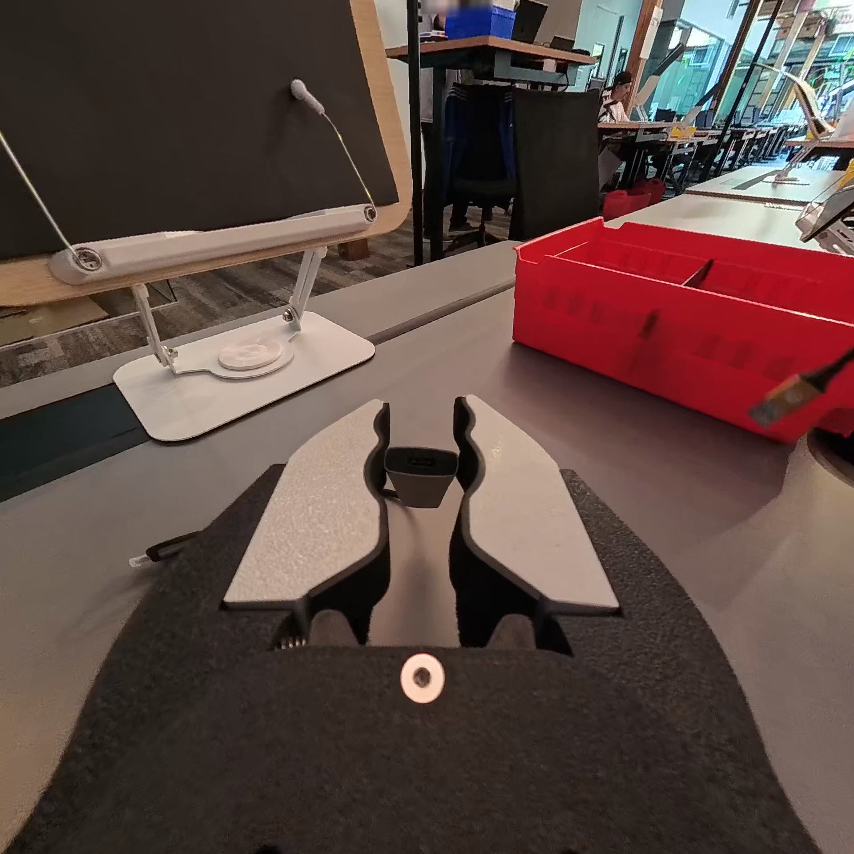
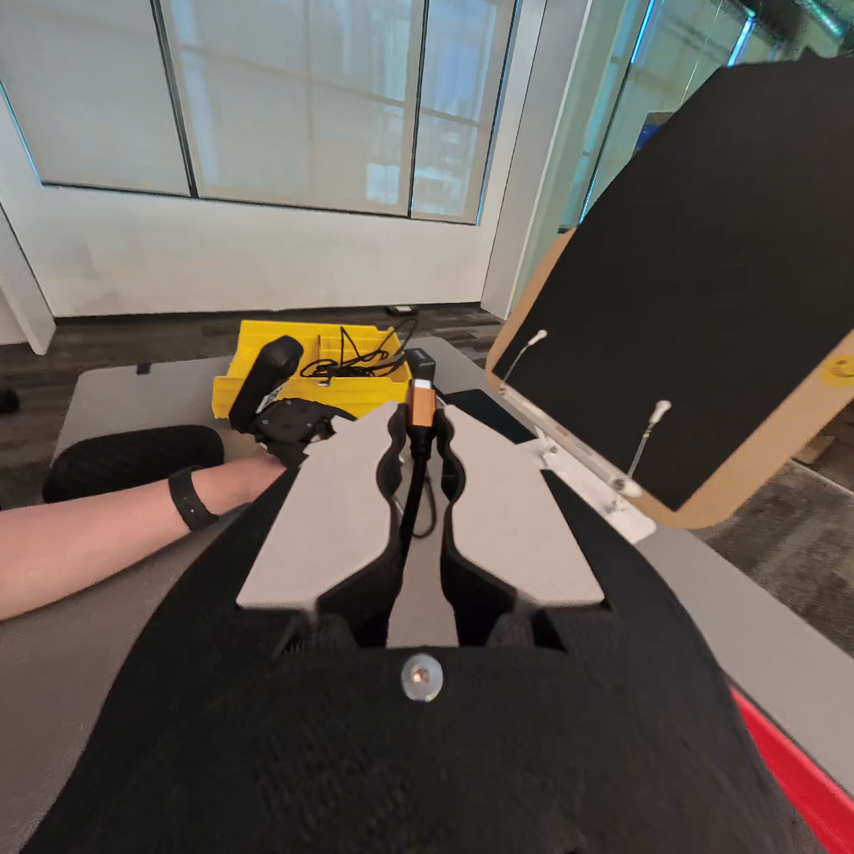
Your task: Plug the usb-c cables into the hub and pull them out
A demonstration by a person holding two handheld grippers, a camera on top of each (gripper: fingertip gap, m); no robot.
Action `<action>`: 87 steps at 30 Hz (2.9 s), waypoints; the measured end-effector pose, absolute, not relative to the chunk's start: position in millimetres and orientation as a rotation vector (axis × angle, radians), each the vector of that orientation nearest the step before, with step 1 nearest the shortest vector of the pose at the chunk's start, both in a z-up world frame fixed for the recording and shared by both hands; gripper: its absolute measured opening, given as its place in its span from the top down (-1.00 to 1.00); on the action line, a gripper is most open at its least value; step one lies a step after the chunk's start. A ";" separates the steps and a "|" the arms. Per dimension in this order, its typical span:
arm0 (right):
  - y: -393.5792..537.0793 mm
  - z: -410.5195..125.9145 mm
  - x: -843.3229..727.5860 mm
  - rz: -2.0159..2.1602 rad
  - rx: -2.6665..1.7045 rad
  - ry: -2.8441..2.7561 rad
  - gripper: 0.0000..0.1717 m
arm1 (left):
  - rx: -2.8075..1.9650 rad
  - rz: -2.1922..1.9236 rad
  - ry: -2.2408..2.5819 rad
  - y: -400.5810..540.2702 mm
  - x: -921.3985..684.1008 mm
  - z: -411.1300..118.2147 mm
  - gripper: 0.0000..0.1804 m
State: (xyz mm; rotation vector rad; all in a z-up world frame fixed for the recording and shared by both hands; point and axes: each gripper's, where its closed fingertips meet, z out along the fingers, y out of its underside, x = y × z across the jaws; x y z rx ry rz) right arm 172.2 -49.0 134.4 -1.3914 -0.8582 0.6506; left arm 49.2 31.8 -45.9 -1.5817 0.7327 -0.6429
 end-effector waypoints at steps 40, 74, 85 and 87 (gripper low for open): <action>-15.1 -68.4 317.7 0.508 -1.903 -0.864 0.69 | -1.604 -0.638 0.714 35.4 48.6 -51.8 0.71; -59.5 -137.4 435.0 -0.551 -2.435 -1.389 0.92 | -1.603 -0.515 0.775 31.8 54.0 -53.1 0.71; -44.9 -107.6 419.6 -0.405 -2.320 -1.077 0.58 | -1.554 -0.550 0.752 22.5 53.7 -33.6 0.71; -44.9 -84.4 408.5 -0.380 -2.217 -1.025 0.58 | -1.550 -0.553 0.751 21.0 52.8 -29.6 0.72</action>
